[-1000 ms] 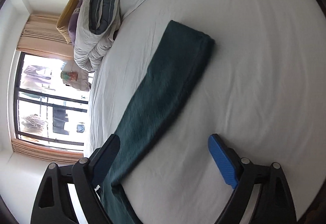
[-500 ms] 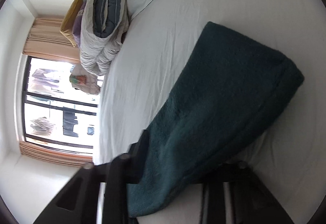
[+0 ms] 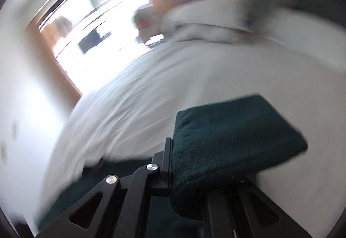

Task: Fold small clothes
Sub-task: 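Grasp the sweater sleeve cuff with the right tool and lift it, then fold the held sleeve across the chest toward the left tool, release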

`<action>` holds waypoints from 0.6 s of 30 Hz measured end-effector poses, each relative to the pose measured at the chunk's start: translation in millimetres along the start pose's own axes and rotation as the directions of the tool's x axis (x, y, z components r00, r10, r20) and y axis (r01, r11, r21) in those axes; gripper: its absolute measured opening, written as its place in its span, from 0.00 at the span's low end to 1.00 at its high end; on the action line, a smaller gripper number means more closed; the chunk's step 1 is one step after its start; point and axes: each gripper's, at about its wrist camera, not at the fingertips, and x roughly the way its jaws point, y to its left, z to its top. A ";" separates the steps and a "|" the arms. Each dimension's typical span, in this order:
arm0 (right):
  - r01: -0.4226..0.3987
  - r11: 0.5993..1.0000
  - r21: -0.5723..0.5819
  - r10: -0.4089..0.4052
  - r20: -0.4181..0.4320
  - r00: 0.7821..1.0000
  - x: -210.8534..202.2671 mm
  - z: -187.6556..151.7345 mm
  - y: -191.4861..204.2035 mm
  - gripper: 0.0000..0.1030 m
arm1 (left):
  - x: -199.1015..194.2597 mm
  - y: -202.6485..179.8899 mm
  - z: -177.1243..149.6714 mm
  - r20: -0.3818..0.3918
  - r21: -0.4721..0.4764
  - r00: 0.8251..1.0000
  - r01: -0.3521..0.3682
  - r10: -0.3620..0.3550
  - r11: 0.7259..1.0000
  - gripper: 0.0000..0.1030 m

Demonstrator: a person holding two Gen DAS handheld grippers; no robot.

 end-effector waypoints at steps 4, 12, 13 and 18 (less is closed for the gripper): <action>0.019 0.902 -0.431 -0.061 -0.083 0.995 55.8 -58.9 125.9 0.06 | 10.5 22.1 20.7 -0.029 -0.113 0.994 0.099 -0.103 0.989 1.00; 0.007 0.824 -0.566 -0.105 -0.140 0.985 88.7 -104.8 160.7 0.06 | 61.6 29.1 37.4 -0.136 -0.214 0.963 0.199 -0.231 0.956 1.00; 0.007 0.821 -0.570 -0.107 -0.142 0.984 91.1 -104.0 159.1 0.06 | 68.3 29.3 40.8 -0.143 -0.235 0.957 0.214 -0.252 0.948 1.00; -0.020 0.857 -0.515 -0.081 -0.173 0.981 81.5 -107.6 142.4 0.06 | 85.8 33.0 41.9 -0.146 -0.322 0.942 0.243 -0.301 0.915 1.00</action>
